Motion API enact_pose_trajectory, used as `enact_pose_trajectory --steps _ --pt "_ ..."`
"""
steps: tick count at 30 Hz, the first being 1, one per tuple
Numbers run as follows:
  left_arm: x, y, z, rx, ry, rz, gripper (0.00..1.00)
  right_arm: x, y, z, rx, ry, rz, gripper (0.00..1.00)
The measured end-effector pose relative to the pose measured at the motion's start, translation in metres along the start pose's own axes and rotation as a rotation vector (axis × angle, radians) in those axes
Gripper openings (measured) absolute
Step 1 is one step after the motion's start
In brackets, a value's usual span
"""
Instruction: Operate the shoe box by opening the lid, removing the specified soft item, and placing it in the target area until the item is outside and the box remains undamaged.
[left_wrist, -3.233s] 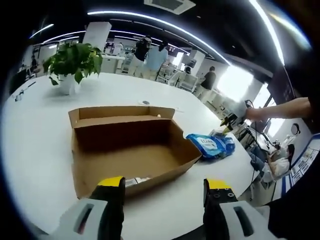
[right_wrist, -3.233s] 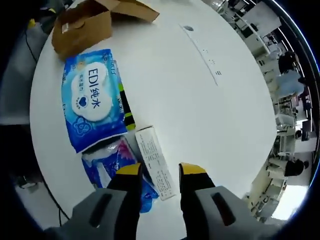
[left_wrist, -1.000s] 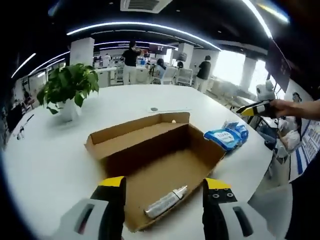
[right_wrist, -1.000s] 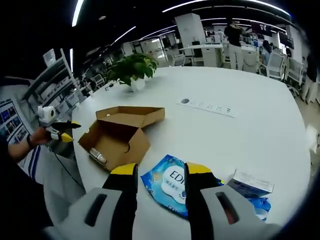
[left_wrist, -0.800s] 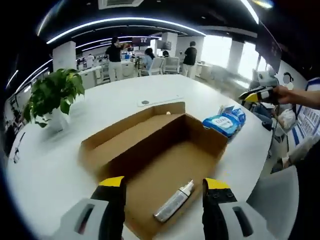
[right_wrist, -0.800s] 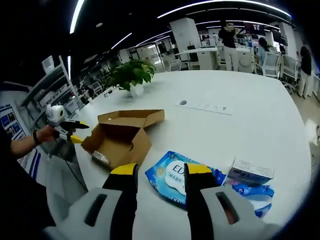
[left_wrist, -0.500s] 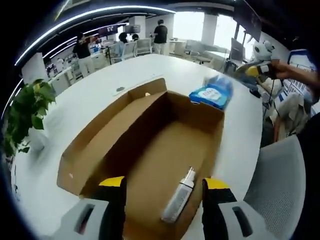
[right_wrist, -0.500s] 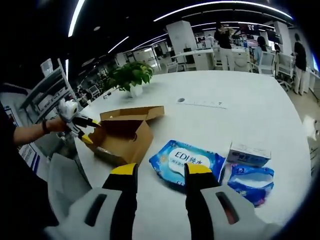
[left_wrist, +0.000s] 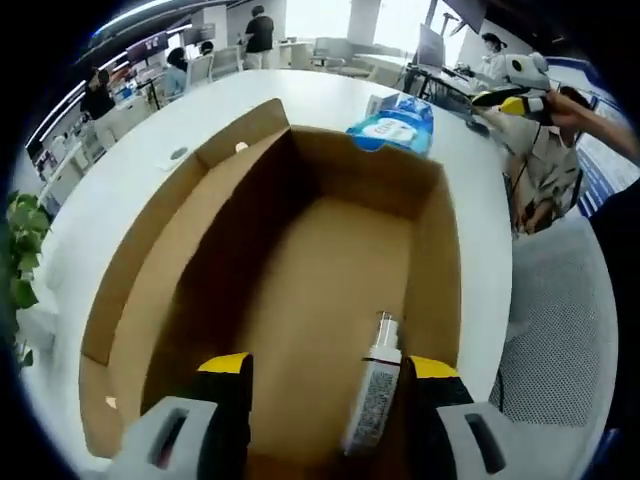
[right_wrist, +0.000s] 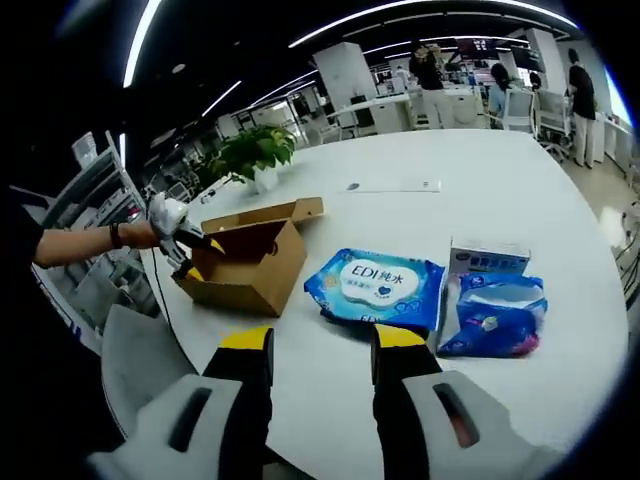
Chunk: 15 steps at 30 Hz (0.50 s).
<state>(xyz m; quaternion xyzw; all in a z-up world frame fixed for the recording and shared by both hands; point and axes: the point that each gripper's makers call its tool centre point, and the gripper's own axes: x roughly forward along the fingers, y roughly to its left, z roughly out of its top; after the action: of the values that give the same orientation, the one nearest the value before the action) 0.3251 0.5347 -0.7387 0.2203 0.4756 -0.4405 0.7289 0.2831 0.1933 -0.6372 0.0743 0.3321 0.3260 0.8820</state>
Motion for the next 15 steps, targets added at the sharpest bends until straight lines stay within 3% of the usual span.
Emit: enact_pose_trajectory --steps 7,11,15 --pt "0.010 -0.002 -0.004 0.053 0.044 -0.033 0.62 -0.004 0.003 -0.005 0.017 -0.017 -0.014 0.37" --pt "0.013 -0.001 -0.013 0.104 0.098 -0.027 0.62 -0.005 0.006 -0.007 0.025 -0.024 -0.018 0.37" --pt "0.016 -0.009 -0.011 0.113 0.101 -0.039 0.63 -0.004 0.010 -0.011 0.016 -0.019 -0.017 0.38"
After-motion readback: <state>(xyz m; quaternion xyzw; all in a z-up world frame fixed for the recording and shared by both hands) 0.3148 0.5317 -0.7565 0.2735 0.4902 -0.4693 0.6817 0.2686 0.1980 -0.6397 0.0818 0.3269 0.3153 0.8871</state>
